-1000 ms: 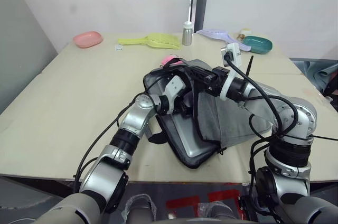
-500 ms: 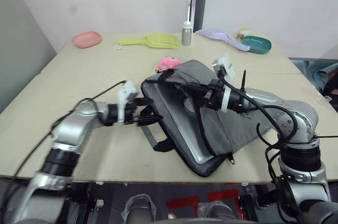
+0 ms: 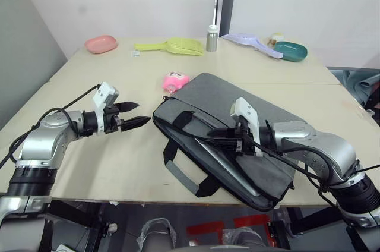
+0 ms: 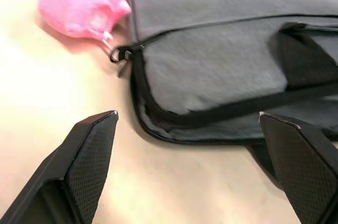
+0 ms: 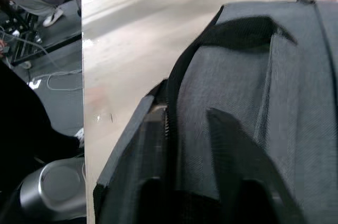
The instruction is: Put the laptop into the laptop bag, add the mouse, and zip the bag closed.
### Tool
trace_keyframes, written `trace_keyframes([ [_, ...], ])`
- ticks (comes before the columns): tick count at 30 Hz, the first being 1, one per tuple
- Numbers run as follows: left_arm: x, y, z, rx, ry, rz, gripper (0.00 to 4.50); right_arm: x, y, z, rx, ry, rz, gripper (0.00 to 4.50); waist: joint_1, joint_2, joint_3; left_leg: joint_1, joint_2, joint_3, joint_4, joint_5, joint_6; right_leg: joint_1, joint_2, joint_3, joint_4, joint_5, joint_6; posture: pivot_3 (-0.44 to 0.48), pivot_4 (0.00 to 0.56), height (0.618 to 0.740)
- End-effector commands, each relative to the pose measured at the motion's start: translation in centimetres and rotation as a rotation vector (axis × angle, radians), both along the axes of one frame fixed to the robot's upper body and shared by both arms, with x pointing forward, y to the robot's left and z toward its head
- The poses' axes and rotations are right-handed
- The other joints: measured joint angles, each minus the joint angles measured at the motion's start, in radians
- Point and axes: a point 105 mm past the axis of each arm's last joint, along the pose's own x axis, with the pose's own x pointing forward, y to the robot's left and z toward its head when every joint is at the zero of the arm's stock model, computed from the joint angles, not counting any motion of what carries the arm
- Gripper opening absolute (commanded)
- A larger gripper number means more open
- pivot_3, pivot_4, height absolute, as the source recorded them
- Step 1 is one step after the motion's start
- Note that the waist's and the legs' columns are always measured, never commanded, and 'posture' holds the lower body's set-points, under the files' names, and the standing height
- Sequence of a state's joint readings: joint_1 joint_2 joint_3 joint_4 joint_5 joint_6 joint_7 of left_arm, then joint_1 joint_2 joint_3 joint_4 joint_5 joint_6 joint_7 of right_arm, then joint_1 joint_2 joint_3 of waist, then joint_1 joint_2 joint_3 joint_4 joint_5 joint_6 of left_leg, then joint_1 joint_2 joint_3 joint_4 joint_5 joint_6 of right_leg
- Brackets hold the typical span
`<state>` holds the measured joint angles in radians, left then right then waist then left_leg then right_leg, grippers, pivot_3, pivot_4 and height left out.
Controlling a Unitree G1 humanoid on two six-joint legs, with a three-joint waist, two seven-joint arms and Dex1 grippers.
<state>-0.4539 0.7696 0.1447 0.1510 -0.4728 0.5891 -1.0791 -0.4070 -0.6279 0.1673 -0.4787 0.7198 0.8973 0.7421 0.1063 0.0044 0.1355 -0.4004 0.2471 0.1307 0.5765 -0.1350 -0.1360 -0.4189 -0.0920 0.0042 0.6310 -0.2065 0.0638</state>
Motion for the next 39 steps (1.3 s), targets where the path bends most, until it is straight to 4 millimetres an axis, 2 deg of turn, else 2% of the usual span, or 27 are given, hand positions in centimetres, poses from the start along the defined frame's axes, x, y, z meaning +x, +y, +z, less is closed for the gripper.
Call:
trace_keyframes([
  [1,1.2,-0.4,1.1,-0.016,-0.049,-0.004,4.5,-0.9,-0.5,2.2,0.097,-0.04,0.016,2.69,0.0,0.0,0.0,0.0,0.0,0.0,0.0,0.0,0.0,0.0,0.0,0.0,0.0,0.0,0.0,0.0,0.15,0.74],
  [4,2.7,-1.1,1.1,-0.03,-0.078,0.011,4.5,-1.4,-2.0,3.2,0.162,-0.022,-0.028,3.75,0.003,0.0,0.0,0.0,0.0,0.0,0.001,0.0,0.0,0.0,0.0,0.0,0.0,0.0,0.0,0.0,0.15,0.74],
  [6,4.0,-2.2,1.0,-0.068,-0.084,0.016,4.5,-0.5,-4.8,2.5,0.107,-0.039,-0.176,4.39,0.005,-0.001,0.0,-0.001,0.0,0.0,0.001,0.0,0.001,0.0,0.0,0.0,-0.001,0.0,0.0,0.0,0.15,0.74],
  [8,5.0,-3.0,0.4,-0.066,-0.089,0.027,4.5,-0.1,-7.7,1.6,0.043,-0.043,-0.3,4.46,0.018,-0.001,-0.001,-0.001,-0.001,0.0,0.001,0.0,0.001,0.001,-0.001,0.0,-0.001,0.0,0.0,0.0,0.15,0.74],
  [12,5.9,-4.1,-1.2,-0.066,-0.051,0.01,4.5,-0.9,-11.6,0.9,-0.001,-0.011,-0.432,4.46,0.016,-0.001,-0.001,-0.001,-0.001,0.0,0.001,0.0,0.002,0.001,-0.001,0.0,-0.002,0.0,0.0,0.0,0.15,0.74],
  [15,6.3,-4.7,-2.9,-0.015,-0.023,-0.006,4.5,-2.2,-15.5,0.3,-0.008,0.057,-0.56,4.46,0.017,-0.002,0.0,-0.001,-0.001,0.0,0.001,-0.001,0.003,0.001,-0.001,0.0,-0.002,0.0,0.0,0.0,0.15,0.74],
  [18,6.3,-5.0,-3.8,-0.005,0.008,-0.026,4.5,-3.6,-17.5,-0.5,0.015,0.147,-0.62,4.46,0.015,-0.002,0.0,-0.001,-0.001,0.001,0.001,-0.001,0.005,0.001,-0.001,0.001,-0.003,0.0,0.0,0.0,0.15,0.74],
  [20,6.6,-4.8,-4.4,0.024,0.005,-0.016,3.97,-4.8,-18.9,-1.6,0.059,0.247,-0.673,4.5,0.018,-0.002,0.0,-0.001,-0.001,0.0,0.001,-0.001,0.005,0.001,-0.001,0.0,-0.003,0.0,0.0,0.0,0.15,0.74],
  [24,6.4,-4.7,-5.0,0.039,0.032,-0.034,2.69,-7.1,-19.7,-4.9,0.055,0.408,-0.727,4.5,0.019,-0.002,-0.001,0.001,-0.001,0.0,0.001,-0.001,0.005,0.003,-0.001,0.0,-0.003,0.0,0.0,0.0,0.15,0.74],
  [27,6.2,-4.6,-5.4,0.051,0.041,-0.04,1.58,-8.2,-19.7,-6.5,0.062,0.484,-0.75,4.5,0.016,-0.001,-0.001,0.001,-0.001,0.0,0.001,-0.001,0.005,0.003,-0.002,0.001,-0.003,0.0,0.0,0.0,0.15,0.74],
  [29,6.2,-4.5,-5.3,0.047,0.033,-0.037,0.82,-8.9,-19.3,-7.3,0.096,0.533,-0.758,4.5,0.016,-0.001,-0.001,0.002,-0.001,0.0,0.001,-0.001,0.005,0.004,-0.002,0.001,-0.003,0.0,0.0,0.0,0.15,0.74],
  [31,6.1,-4.5,-5.3,0.045,0.032,-0.036,0.15,-8.9,-18.4,-6.9,0.145,0.539,-0.732,4.5,0.014,-0.001,-0.001,0.002,-0.001,0.0,0.001,-0.001,0.005,0.005,-0.002,0.001,-0.003,0.0,0.0,0.0,0.15,0.74],
  [35,5.9,-4.3,-5.9,0.074,0.044,-0.032,0.04,-7.7,-17.6,-6.0,0.265,0.543,-0.726,4.5,0.011,-0.001,-0.001,0.004,-0.001,0.0,0.0,-0.001,0.005,0.006,-0.002,0.001,-0.005,0.0,0.0,0.0,0.15,0.74],
  [38,5.6,-4.4,-6.3,0.083,0.053,-0.04,0.04,-7.6,-17.2,-6.5,0.253,0.573,-0.714,4.5,0.012,0.0,-0.002,0.003,-0.002,0.0,0.0,-0.001,0.005,0.006,-0.002,0.0,-0.006,0.0,0.0,0.0,0.15,0.74],
  [39,5.5,-4.4,-6.3,0.082,0.053,-0.039,0.01,-7.6,-17.2,-6.8,0.242,0.577,-0.72,4.24,0.013,0.0,-0.002,0.003,-0.002,0.0,-0.001,-0.001,0.005,0.007,-0.002,0.0,-0.006,0.0,0.0,0.0,0.15,0.74],
])
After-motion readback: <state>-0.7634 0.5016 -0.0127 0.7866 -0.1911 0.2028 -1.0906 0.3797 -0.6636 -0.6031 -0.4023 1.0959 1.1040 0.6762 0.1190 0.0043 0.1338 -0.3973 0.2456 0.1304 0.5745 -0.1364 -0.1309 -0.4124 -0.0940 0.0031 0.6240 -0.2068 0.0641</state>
